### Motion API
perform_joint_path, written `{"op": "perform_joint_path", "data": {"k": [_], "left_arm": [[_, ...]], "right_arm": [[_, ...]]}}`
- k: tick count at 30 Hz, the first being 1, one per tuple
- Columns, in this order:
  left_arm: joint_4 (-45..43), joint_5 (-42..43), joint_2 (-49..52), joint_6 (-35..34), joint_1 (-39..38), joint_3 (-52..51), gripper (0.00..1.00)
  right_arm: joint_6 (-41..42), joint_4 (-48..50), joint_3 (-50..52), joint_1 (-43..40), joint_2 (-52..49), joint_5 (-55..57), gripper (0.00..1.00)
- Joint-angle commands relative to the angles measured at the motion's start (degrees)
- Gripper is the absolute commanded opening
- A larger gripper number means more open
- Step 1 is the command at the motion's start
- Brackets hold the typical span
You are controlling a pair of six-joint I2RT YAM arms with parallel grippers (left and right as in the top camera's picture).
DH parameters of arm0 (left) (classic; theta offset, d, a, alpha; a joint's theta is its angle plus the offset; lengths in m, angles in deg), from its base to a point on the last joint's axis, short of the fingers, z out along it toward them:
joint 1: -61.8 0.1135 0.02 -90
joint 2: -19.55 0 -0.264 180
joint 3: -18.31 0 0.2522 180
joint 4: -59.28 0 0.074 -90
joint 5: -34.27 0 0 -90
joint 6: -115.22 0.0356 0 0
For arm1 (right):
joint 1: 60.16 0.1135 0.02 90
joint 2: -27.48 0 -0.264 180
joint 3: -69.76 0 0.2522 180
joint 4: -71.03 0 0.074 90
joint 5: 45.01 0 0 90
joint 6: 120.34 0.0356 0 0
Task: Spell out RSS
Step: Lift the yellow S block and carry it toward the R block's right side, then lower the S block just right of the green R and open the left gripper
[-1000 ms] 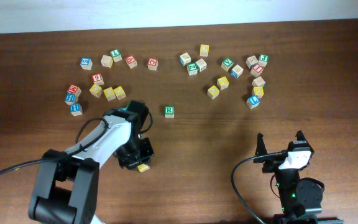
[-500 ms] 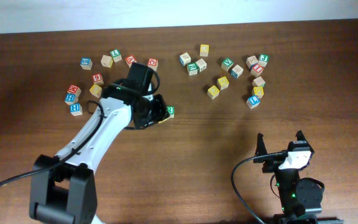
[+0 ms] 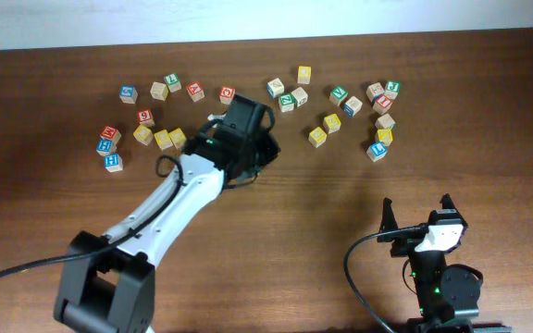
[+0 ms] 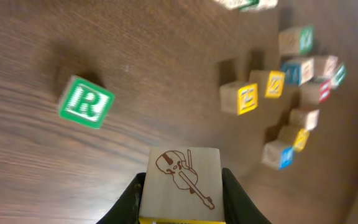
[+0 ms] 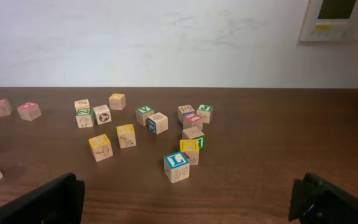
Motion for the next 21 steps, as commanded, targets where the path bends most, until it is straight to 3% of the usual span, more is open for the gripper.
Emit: {"op": "perform_joint_path", "data": {"k": [1, 7, 17, 21], "left_arm": [[-2.6, -3.4, 3.5, -12.6, -2.7, 0.7, 0.25], [-2.6, -2.9, 8.9, -26.6, -5.6, 0.7, 0.22], [-3.4, -6.0, 9.7, -37.2, -6.2, 0.7, 0.21], [-2.5, -10.7, 9.7, -37.4, -5.9, 0.7, 0.21]], "right_arm": [[-0.3, -0.4, 0.3, 0.2, 0.4, 0.5, 0.98], [-0.3, -0.4, 0.3, 0.2, 0.4, 0.5, 0.98], [-0.3, -0.4, 0.3, 0.2, 0.4, 0.5, 0.98], [-0.3, -0.4, 0.3, 0.2, 0.4, 0.5, 0.98]]}}
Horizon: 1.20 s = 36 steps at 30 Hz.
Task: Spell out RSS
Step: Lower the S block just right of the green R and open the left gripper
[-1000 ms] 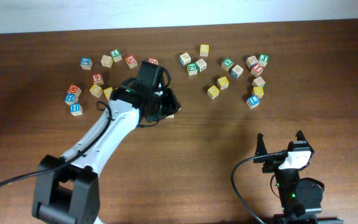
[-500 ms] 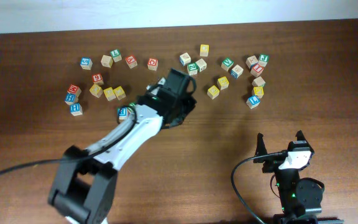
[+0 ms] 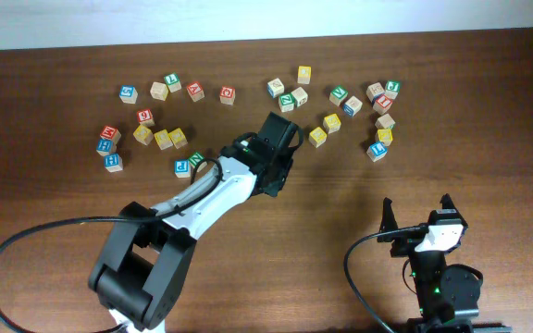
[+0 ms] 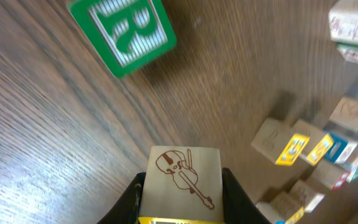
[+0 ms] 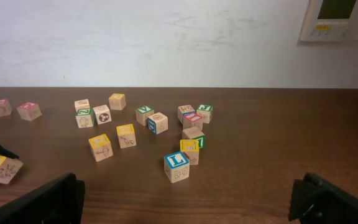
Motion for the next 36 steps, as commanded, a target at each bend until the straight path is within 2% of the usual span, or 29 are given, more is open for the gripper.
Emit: {"op": "perform_joint_path", "data": {"k": [1, 9, 14, 18, 24, 26, 31, 36], "left_arm": [[0.9, -5.9, 0.4, -3.1, 0.2, 0.7, 0.22], [0.8, -4.7, 1.5, -4.6, -0.2, 0.7, 0.24], [0.8, -1.0, 4.1, -9.3, -0.2, 0.7, 0.23], [0.6, -1.7, 4.2, -9.3, -0.1, 0.7, 0.24], [0.4, -1.8, 4.2, -9.3, -0.1, 0.7, 0.3], [0.4, -1.7, 4.2, -9.3, -0.1, 0.7, 0.39], [0.4, -1.7, 4.2, -9.3, -0.1, 0.7, 0.36], [-0.9, -1.7, 4.1, -7.9, 0.0, 0.7, 0.38]], "right_arm": [[-0.3, -0.4, 0.3, 0.2, 0.4, 0.5, 0.98], [-0.3, -0.4, 0.3, 0.2, 0.4, 0.5, 0.99], [-0.3, -0.4, 0.3, 0.2, 0.4, 0.5, 0.98], [-0.3, -0.4, 0.3, 0.2, 0.4, 0.5, 0.98], [-0.3, -0.4, 0.3, 0.2, 0.4, 0.5, 0.98], [-0.3, -0.4, 0.3, 0.2, 0.4, 0.5, 0.98], [-0.3, -0.4, 0.3, 0.2, 0.4, 0.5, 0.98], [-0.3, -0.4, 0.3, 0.2, 0.4, 0.5, 0.98]]}}
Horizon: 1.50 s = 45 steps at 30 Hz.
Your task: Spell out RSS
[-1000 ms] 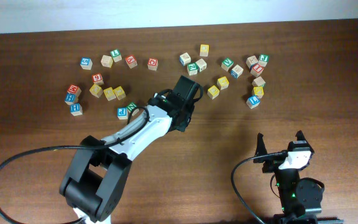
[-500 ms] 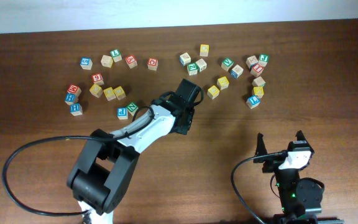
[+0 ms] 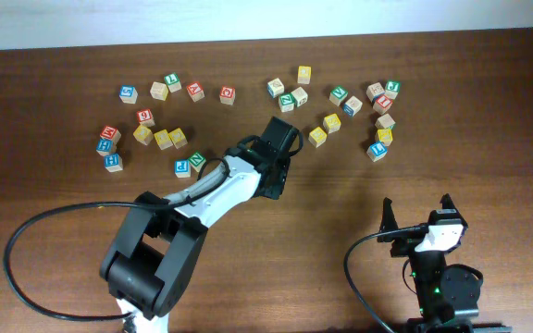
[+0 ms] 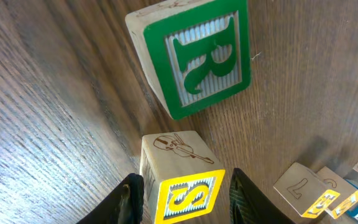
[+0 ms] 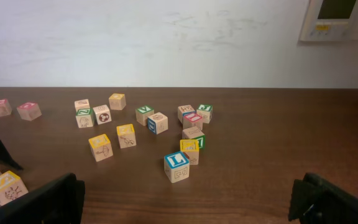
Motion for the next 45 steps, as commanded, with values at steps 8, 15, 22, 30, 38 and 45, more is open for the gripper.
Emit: {"op": "perform_joint_path", "data": {"k": [8, 15, 22, 30, 38, 45], "left_arm": [[-1.2, -0.9, -2.6, 9.1, 2.2, 0.8, 0.41], [2.5, -6.3, -11.0, 18.7, 4.2, 0.8, 0.42], [4.7, -7.0, -24.4, 48.0, 7.8, 0.8, 0.42], [24.9, -7.0, -34.8, 64.0, 27.0, 0.8, 0.74], [34.0, -7.0, -34.7, 64.0, 37.9, 0.8, 0.99], [36.1, -7.0, -34.7, 64.0, 38.6, 0.8, 0.99]], "right_arm": [[-0.3, -0.4, 0.3, 0.2, 0.4, 0.5, 0.98], [-0.3, -0.4, 0.3, 0.2, 0.4, 0.5, 0.98], [-0.3, -0.4, 0.3, 0.2, 0.4, 0.5, 0.98], [-0.3, -0.4, 0.3, 0.2, 0.4, 0.5, 0.98], [0.6, 1.2, 0.3, 0.3, 0.4, -0.4, 0.98], [27.5, 6.7, 0.3, 0.3, 0.4, -35.1, 0.98]]}}
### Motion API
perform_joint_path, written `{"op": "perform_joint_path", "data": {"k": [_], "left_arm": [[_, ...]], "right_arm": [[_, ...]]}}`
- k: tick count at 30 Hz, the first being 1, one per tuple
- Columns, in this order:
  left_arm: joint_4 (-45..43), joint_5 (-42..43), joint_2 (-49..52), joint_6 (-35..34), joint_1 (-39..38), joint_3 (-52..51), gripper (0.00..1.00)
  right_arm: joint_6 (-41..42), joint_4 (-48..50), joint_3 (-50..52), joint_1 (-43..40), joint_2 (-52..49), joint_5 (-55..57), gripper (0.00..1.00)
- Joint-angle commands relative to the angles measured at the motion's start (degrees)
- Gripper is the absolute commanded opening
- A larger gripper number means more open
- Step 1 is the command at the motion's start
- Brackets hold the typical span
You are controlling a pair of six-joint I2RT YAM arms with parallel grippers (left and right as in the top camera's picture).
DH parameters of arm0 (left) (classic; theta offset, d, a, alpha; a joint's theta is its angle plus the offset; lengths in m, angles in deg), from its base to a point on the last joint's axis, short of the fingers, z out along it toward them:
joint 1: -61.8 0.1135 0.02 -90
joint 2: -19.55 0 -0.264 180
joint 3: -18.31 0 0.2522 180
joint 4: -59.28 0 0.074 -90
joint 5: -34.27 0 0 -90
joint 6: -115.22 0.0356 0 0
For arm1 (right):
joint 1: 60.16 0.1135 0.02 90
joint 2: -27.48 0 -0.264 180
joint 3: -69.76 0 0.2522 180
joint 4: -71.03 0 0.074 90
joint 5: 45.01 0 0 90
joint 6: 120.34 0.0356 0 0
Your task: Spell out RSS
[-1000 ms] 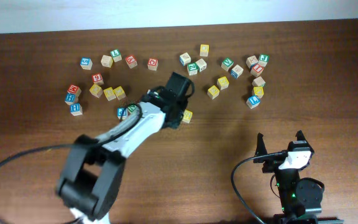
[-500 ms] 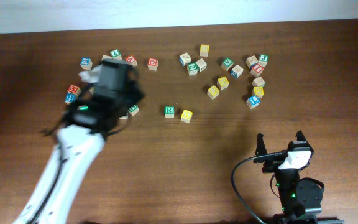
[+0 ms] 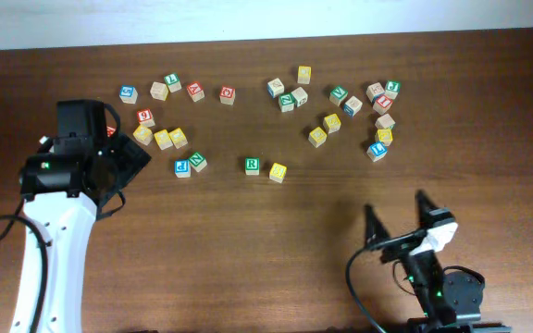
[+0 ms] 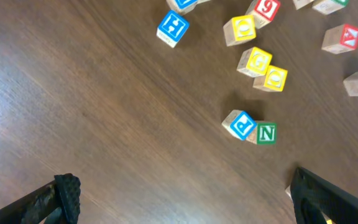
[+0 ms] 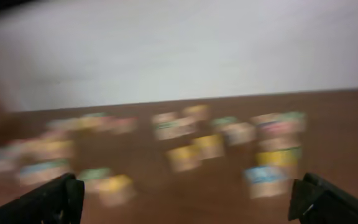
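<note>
A green R block (image 3: 252, 165) stands near the table's middle. A yellow S block (image 3: 278, 172) sits just right of it, close beside or touching. My left gripper (image 3: 123, 171) is far off at the left, open and empty. In the left wrist view its fingers (image 4: 62, 194) are spread wide over bare wood, and neither block shows clearly. My right gripper (image 3: 402, 215) is open at the front right. The right wrist view is blurred. In it the gripper (image 5: 185, 202) is empty, and the green R block (image 5: 92, 176) and yellow S block (image 5: 118, 186) are smears.
Loose letter blocks lie in two clusters along the back, left (image 3: 160, 139) and right (image 3: 378, 120). A blue P block (image 4: 239, 123) and a green N block (image 4: 266, 132) sit together left of the R. Yellow blocks (image 4: 258, 60) lie beyond them.
My left gripper was open around the S block beside the R; now it is back at the table's left, with the S left standing. The right arm has shifted, and its view has blurred.
My left gripper was shut on the yellow S block near the green R. Then it held the block closer to the R's right side. Then the block stood on the table with the jaws open around it. Now the arm is withdrawn and R and S stand together.
</note>
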Motion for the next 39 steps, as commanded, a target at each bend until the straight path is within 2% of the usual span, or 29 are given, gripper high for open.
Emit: {"op": "perform_joint_path", "data": {"k": [1, 3, 5, 7, 10, 14, 16, 20, 24, 29, 30, 32, 35, 36, 37, 39], "left_arm": [[0.1, -0.5, 0.0, 1.0, 0.3, 0.2, 0.99], [0.1, -0.5, 0.0, 1.0, 0.3, 0.2, 0.99], [0.1, -0.5, 0.0, 1.0, 0.3, 0.2, 0.99], [0.1, -0.5, 0.0, 1.0, 0.3, 0.2, 0.99], [0.1, -0.5, 0.0, 1.0, 0.3, 0.2, 0.99], [0.1, -0.5, 0.0, 1.0, 0.3, 0.2, 0.99], [0.1, -0.5, 0.0, 1.0, 0.3, 0.2, 0.99], [0.1, -0.5, 0.0, 1.0, 0.3, 0.2, 0.99], [0.1, -0.5, 0.0, 1.0, 0.3, 0.2, 0.99], [0.1, -0.5, 0.0, 1.0, 0.3, 0.2, 0.99], [0.1, -0.5, 0.0, 1.0, 0.3, 0.2, 0.99], [0.1, -0.5, 0.0, 1.0, 0.3, 0.2, 0.99], [0.1, -0.5, 0.0, 1.0, 0.3, 0.2, 0.99], [0.1, -0.5, 0.0, 1.0, 0.3, 0.2, 0.99], [0.1, -0.5, 0.0, 1.0, 0.3, 0.2, 0.99], [0.1, -0.5, 0.0, 1.0, 0.3, 0.2, 0.99]], "right_arm": [[17.1, 5.2, 0.3, 0.3, 0.4, -16.1, 0.98], [21.7, 14.5, 0.3, 0.3, 0.4, -15.1, 0.98], [22.8, 26.6, 0.3, 0.3, 0.4, -13.8, 0.98], [24.4, 35.4, -0.9, 0.3, 0.4, -8.1, 0.98], [24.1, 33.7, -7.0, 0.2, -0.3, -0.2, 0.98], [16.0, 23.9, -19.2, 0.2, -7.1, 0.3, 0.98], [11.3, 15.6, -26.7, 0.2, -12.8, 0.1, 0.98], [0.0, -7.3, -48.9, 0.2, -32.1, -2.1, 0.98], [-4.6, -25.6, -68.4, 0.2, -49.6, -2.1, 0.98], [-4.7, -46.2, -89.7, 0.7, -69.9, -2.8, 0.98], [-4.7, -49.9, -93.7, 0.8, -74.2, -6.0, 0.98], [-4.7, -54.2, -98.7, 0.7, -80.9, -15.2, 0.98], [-4.2, -51.6, -99.3, 0.9, -87.1, -25.2, 0.98], [-1.9, -49.7, -99.3, 1.5, -89.0, -24.9, 0.98], [5.9, -48.3, -99.3, 2.7, -91.9, -21.4, 0.98], [11.1, -48.2, -99.3, 4.6, -94.8, -14.7, 0.98]]}}
